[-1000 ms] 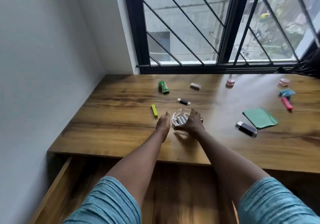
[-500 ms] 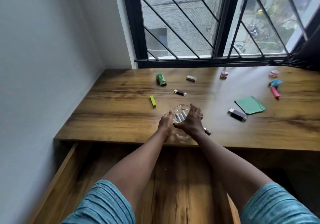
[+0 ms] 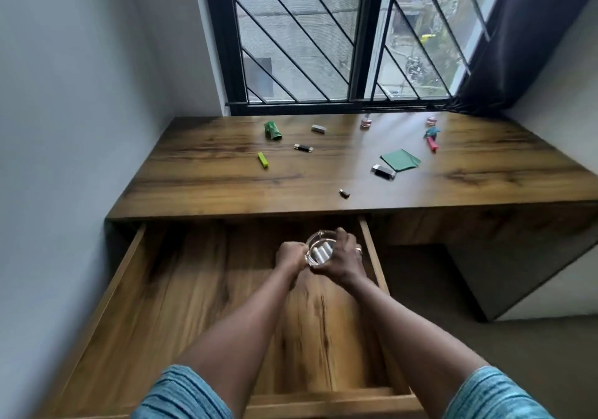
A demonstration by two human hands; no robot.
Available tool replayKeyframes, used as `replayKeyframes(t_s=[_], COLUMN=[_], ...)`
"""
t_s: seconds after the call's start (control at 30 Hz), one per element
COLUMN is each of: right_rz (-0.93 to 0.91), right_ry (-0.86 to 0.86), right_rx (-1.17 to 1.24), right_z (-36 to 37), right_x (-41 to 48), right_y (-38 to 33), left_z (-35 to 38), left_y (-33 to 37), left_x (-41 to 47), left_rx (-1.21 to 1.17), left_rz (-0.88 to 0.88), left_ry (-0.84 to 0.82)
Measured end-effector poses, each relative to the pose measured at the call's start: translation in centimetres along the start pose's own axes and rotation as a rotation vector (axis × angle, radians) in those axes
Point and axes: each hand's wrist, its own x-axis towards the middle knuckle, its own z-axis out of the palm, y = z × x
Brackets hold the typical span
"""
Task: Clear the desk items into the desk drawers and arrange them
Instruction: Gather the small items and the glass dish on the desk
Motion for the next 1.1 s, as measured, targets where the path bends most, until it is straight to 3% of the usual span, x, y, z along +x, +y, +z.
replayKeyframes(t_s=[0.2, 0.47, 0.57, 0.73, 0.83, 1.0, 1.1], right_rz=[0.071, 0.162, 0.182, 0.240, 0.227, 0.226, 0.196], right_ry=[-0.073, -0.210, -0.230, -0.295, -0.316, -0.352, -0.367], right_rx=[-0.028, -0.009, -0.002, 0.058, -0.027, -0.091, -0.138], right_z=[3.7, 6.3, 6.6, 6.9, 7.2, 7.3, 7.1], right_x=[-6.2, -9.2, -9.3, -9.6, -9.6, -9.5, -9.4], right_y=[4.0, 7.5, 7.9, 8.4, 8.5, 8.5, 8.6], left_z=[1.1, 2.5, 2.5, 2.0, 2.2, 2.4, 2.0], left_y=[-8.8, -16.8, -16.3, -14.5, -14.5, -16.5, -13.5], left_x=[-1.2, 0.9, -0.1, -2.7, -3.0, -0.7, -4.3], left_rx=[0.028, 0.291, 0.325, 0.129, 0.031, 0.082, 0.128], left_rz=[-0.093, -0.220, -0.243, -0.341, -0.379, -0.369, -0.341], left_ry=[0.004, -0.013, -0.006, -0.011, 0.003, 0.000, -0.036])
